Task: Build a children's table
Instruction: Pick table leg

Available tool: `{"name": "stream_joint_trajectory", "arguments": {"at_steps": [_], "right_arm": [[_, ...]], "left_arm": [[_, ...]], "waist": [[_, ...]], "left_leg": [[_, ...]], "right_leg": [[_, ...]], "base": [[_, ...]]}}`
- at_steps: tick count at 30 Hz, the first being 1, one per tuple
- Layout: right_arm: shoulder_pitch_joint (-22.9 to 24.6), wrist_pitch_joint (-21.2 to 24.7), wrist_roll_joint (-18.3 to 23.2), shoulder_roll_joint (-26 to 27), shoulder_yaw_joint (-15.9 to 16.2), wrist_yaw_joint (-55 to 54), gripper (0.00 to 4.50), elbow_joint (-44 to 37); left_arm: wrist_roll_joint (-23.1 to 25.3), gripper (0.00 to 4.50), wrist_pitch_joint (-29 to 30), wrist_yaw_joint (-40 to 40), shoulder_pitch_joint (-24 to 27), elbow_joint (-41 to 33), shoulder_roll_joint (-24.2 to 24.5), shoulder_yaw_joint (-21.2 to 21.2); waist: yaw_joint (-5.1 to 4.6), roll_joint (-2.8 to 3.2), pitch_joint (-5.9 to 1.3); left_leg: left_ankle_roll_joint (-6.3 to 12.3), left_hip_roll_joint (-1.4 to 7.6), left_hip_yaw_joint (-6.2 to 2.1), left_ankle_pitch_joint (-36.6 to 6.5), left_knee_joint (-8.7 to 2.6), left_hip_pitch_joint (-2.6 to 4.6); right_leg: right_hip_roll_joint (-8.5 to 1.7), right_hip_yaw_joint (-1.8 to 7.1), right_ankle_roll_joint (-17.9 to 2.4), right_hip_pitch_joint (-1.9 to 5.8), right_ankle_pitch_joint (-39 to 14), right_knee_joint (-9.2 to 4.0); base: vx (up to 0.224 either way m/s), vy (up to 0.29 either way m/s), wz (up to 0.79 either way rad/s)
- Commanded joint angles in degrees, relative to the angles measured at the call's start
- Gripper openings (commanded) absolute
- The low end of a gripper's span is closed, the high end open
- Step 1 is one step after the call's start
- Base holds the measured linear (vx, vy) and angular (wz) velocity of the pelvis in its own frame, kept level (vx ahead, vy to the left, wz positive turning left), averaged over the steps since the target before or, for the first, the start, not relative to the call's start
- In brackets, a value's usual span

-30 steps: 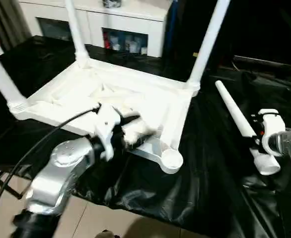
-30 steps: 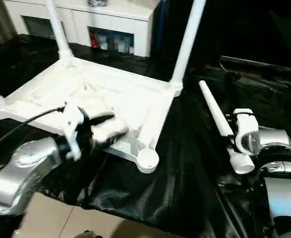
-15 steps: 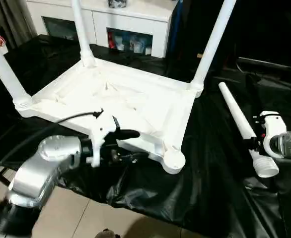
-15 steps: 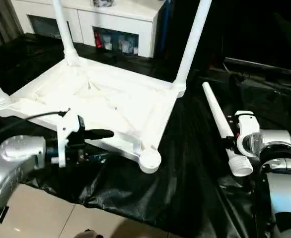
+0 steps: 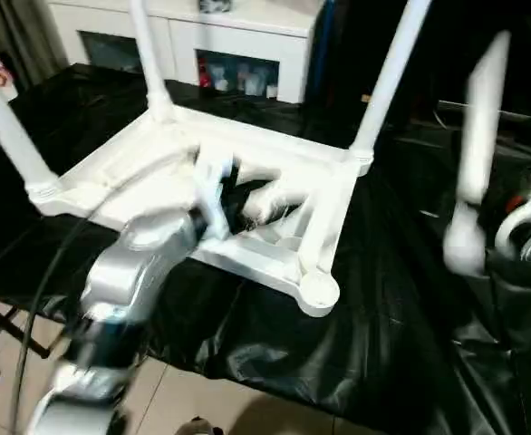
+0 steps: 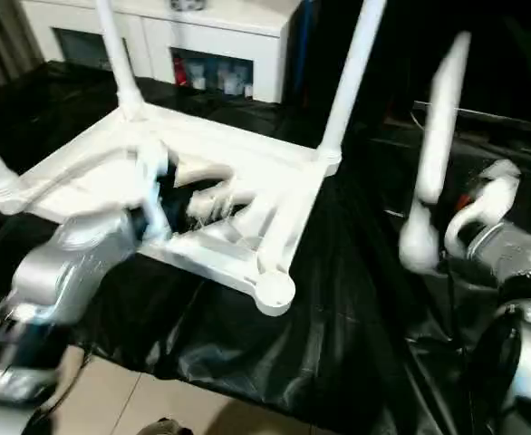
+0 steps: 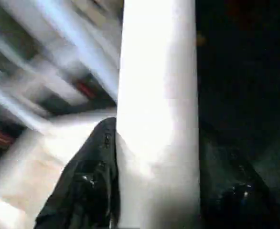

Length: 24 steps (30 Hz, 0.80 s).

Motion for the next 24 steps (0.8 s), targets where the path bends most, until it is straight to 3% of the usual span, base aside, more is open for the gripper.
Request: {"name": "stream_joint_trajectory", "arguments": {"at_steps": [1,4,8,10,11,16,24], "right_arm": [[1.6,2.2,6.7,1.9,-2.8,3.8,1.85,-9.1],[5.6,6.0,14.0,4.9,-3.2,7.4,1.85,-19.9],[10.7,10.3,21.0,7.6,0.3,11.1,1.85,-32.2],[11.6,11.2,21.9,8.3,1.0,11.0,1.85,-34.7],[12.7,12.7,22.5,9.2,3.3,11.6,1.85,-38.1],[14.2,15.1,23.6,11.2,7.0,11.2,1.85,-43.7],[16.1,18.4,25.6,12.2,12.4,10.9,1.85,-48.7]], "left_arm": [[-3.1,3.67,1.6,0.5,-2.3,0.3,-1.7,0.9],[-5.2,3.67,2.8,0.7,-5.0,1.7,-4.4,1.8],[-7.9,3.67,4.6,0.3,-8.5,3.2,-6.8,2.4],[-8.5,3.67,5.2,0.0,-9.0,3.2,-7.0,2.4],[-9.5,3.67,6.3,-0.7,-9.7,3.0,-7.5,2.4],[-12.5,3.67,9.1,-1.6,-10.6,2.5,-8.5,2.8],[-15.5,3.67,11.9,-2.4,-10.8,2.0,-9.7,2.9]], "waist": [[0.66,-0.73,-4.29],[1.03,-0.82,-4.11],[1.62,-0.77,-3.91],[1.60,-0.84,-3.73],[1.72,-0.78,-3.65],[1.40,-1.10,-3.60],[1.56,-1.35,-3.56]], "left_leg": [[6.31,2.74,-0.59,-0.7,-3.47,0.75],[6.25,3.10,-0.65,-1.4,-3.78,1.10],[5.00,3.11,-0.74,-2.1,-4.05,1.09],[3.97,3.06,-0.64,-2.6,-4.18,1.08],[3.42,2.98,-0.65,-2.7,-4.27,1.06],[2.12,2.79,-0.82,-3.0,-4.60,1.02],[1.95,2.79,-0.85,-0.8,-4.73,0.92]], "right_leg": [[-4.50,2.07,-17.6,3.25,10.0,-3.27],[-4.54,1.98,-17.5,2.81,5.2,-3.72],[-4.66,2.00,-15.6,2.66,0.8,-4.18],[-4.75,2.08,-14.9,2.51,-1.4,-4.56],[-4.66,2.13,-14.3,2.52,-2.1,-4.64],[-4.98,2.31,-12.8,2.51,-4.2,-4.97],[-4.96,2.35,-11.9,2.64,-1.0,-4.76]], "base": [[0.000,0.000,0.00],[0.000,0.000,0.00],[0.000,0.000,0.00],[0.000,0.000,0.00],[0.000,0.000,0.00],[0.000,0.000,0.00],[0.000,0.000,0.00]]}}
